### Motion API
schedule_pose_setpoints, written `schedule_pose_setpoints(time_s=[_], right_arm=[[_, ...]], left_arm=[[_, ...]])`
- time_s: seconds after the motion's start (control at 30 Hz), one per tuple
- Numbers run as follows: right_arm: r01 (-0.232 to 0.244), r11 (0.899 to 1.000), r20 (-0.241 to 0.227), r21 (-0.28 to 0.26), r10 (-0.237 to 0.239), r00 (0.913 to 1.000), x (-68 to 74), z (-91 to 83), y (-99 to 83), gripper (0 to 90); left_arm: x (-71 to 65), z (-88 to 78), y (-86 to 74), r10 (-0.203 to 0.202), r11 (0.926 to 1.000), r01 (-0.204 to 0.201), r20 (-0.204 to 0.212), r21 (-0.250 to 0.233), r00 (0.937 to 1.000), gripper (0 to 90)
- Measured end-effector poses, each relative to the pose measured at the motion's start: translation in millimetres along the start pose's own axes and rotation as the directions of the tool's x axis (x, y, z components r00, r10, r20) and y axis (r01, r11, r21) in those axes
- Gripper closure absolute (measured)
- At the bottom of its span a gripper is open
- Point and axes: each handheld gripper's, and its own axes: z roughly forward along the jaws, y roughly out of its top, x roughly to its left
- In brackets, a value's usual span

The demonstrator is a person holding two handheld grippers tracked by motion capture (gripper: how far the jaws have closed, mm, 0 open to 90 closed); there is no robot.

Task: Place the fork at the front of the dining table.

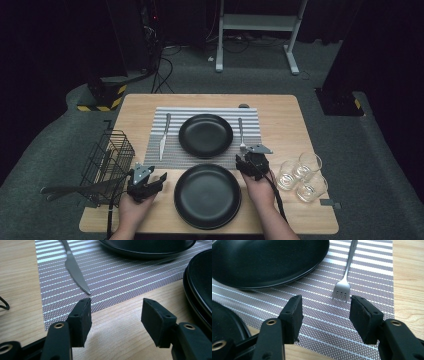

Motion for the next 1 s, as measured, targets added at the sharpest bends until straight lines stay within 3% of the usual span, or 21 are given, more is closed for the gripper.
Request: schedule_pose_setpoints(time_s=[0.63,1.0], right_arm=[[0.028,0.998,-0.032,-0.054,-0.029,0.9991,2.1,-19.4,-17.3,53.4],[0.053,0.998,-0.074,-0.046,-0.057,0.9956,5.1,-16.7,-22.2,56.2]], left_arm=[[-1.5,1.2,0.4,0.008,0.9999,-0.008,-0.005,0.011,1.0000,41.3],[-2.5,2.3,0.9,0.014,0.9994,-0.014,-0.021,0.033,0.9997,41.2]])
